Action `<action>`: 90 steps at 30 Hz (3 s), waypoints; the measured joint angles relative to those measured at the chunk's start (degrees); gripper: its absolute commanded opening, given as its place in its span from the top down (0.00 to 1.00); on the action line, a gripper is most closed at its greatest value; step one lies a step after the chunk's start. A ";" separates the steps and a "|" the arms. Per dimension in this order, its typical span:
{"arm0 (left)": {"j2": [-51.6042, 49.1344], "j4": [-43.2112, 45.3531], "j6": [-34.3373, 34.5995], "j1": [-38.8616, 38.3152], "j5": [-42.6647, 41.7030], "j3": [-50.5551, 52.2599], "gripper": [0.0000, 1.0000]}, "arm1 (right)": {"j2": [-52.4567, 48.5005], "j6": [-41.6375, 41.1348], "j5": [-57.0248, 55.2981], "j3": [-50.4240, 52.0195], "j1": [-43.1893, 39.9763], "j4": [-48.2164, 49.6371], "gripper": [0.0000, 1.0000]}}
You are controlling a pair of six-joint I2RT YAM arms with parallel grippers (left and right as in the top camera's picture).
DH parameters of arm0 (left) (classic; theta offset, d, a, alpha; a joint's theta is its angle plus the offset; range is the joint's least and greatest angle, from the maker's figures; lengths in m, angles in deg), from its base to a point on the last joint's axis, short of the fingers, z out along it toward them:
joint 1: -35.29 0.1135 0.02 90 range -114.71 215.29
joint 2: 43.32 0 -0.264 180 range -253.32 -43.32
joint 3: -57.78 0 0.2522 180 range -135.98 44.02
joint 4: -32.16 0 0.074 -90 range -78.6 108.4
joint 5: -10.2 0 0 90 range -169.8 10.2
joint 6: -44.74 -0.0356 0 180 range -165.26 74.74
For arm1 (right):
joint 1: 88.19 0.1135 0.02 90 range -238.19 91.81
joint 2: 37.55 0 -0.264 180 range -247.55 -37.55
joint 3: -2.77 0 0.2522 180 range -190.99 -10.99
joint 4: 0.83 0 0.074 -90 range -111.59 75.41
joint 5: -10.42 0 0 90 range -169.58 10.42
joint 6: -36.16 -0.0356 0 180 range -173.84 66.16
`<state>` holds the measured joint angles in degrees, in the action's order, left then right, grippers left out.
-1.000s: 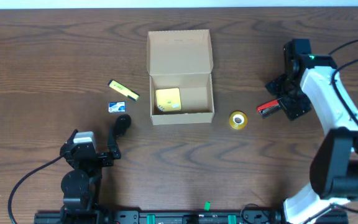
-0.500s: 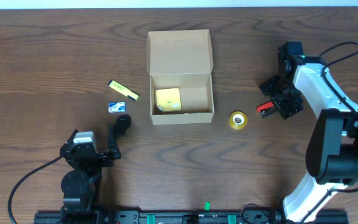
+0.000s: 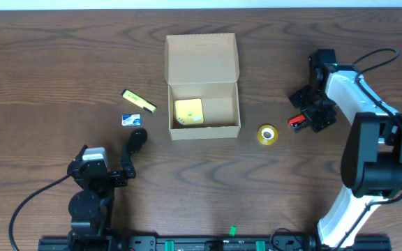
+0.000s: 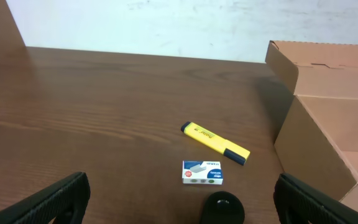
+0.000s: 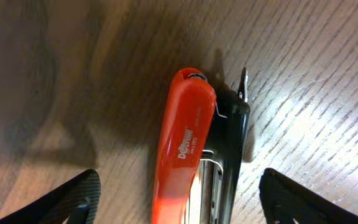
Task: Pack container
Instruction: 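Lower the right gripper and grasp the red stapler, then lift the stapler and lower it into the box with the right gripper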
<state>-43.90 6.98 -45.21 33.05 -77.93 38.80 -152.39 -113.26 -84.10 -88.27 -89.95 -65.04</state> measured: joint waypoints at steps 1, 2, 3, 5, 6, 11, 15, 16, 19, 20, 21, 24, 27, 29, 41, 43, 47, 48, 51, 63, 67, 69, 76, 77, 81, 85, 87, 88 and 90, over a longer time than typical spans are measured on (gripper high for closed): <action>0.00 0.02 0.00 0.00 0.00 0.00 0.05 | 0.00 0.02 0.00 0.00 -0.11 0.17 0.20; 0.00 0.02 0.00 0.00 0.00 0.00 0.04 | 0.00 0.00 -0.02 0.00 -0.20 0.17 0.20; 0.00 0.02 0.00 0.00 0.00 0.00 0.05 | 0.00 0.02 -0.02 0.00 -0.42 0.20 0.20; 0.00 0.02 0.00 0.00 0.00 0.00 0.05 | 0.00 0.00 -0.07 0.00 -0.83 0.20 0.21; 0.00 0.02 0.00 0.00 0.00 0.00 0.04 | 0.00 0.00 -0.09 0.00 -1.03 0.20 0.21; 0.00 0.02 0.00 0.00 0.00 0.00 0.04 | 0.00 0.42 -0.20 0.13 -1.33 0.22 0.19; 0.00 0.02 0.00 0.00 0.00 0.00 0.05 | 0.00 1.40 -0.17 0.15 -1.33 0.79 0.19; 0.00 0.02 0.00 0.00 0.00 0.00 0.05 | 0.00 1.77 -0.17 0.15 -1.33 0.92 0.19; 0.00 0.02 0.00 0.00 0.00 0.00 0.05 | 0.00 2.71 -0.13 0.15 -1.33 1.53 0.18; 0.00 0.02 0.00 0.00 0.00 0.00 0.05 | 0.00 3.13 -0.09 0.17 -1.33 1.90 0.19; 0.00 0.02 0.00 0.00 0.00 0.00 0.05 | 0.00 3.61 0.04 0.20 -1.33 2.47 0.19; 0.00 0.00 0.00 0.00 0.00 0.00 0.04 | 0.00 4.92 0.28 0.52 -1.33 3.63 0.19; 0.00 0.02 0.00 0.00 0.00 0.00 0.04 | 0.00 5.53 0.48 1.05 -1.33 3.87 0.18; 0.00 0.02 0.00 0.00 0.00 0.00 0.05 | 0.00 5.90 0.76 1.66 -1.33 4.61 0.18; 0.00 0.02 0.00 0.00 0.00 0.00 0.05 | 0.90 6.75 2.01 4.17 -1.36 7.56 0.53; 0.00 0.02 0.00 0.00 0.00 0.00 0.05 | 0.92 6.78 2.12 4.22 -1.36 7.61 0.57; 0.00 0.02 0.00 0.00 0.00 0.00 0.05 | 0.92 6.95 2.58 4.24 -1.40 7.69 0.67; 0.00 0.02 0.00 0.00 0.00 0.00 0.04 | 0.92 7.02 2.75 4.24 -1.40 7.74 0.70; 0.00 0.02 0.00 0.00 0.00 0.00 0.05 | 1.05 6.80 4.02 4.26 -1.40 8.57 0.86; 0.00 0.02 0.00 0.00 0.00 0.00 0.05 | 0.46 9.20 14.58 2.08 -1.11 11.74 0.99; 0.00 0.02 0.00 0.00 0.00 0.00 0.05 | 0.15 13.99 15.10 -8.70 1.90 7.78 0.99; 0.00 0.02 0.00 0.00 0.00 0.00 0.05 | 0.15 17.05 14.51 -16.72 4.81 4.98 0.99; 0.00 0.02 0.00 0.00 0.00 0.00 0.04 | 0.15 25.68 8.39 -35.45 17.09 -3.54 0.99; 0.00 0.02 0.00 0.00 0.00 0.00 0.05 | 0.17 26.18 7.98 -36.26 18.21 -3.93 0.99; 0.00 0.02 0.00 0.00 0.00 0.00 0.05 | 0.17 27.65 7.08 -37.16 23.87 -6.86 0.99; 0.00 0.02 0.00 0.00 0.00 0.00 0.05 | 0.17 28.06 6.36 -37.16 27.91 -9.68 0.99; 0.00 0.02 0.00 0.00 0.00 0.00 0.05 | 0.17 27.52 5.92 -37.16 29.86 -12.02 0.99; 0.00 0.00 0.00 0.00 0.00 0.00 0.05 | 0.17 26.91 5.70 -37.16 30.82 -13.62 0.99; 0.00 0.02 0.00 0.00 0.00 0.00 0.05 | 0.17 25.44 5.33 -37.16 32.24 -15.80 0.99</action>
<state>-43.90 7.00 -45.21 33.05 -77.93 38.80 -152.22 -87.82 -78.77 -125.42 -57.71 -80.85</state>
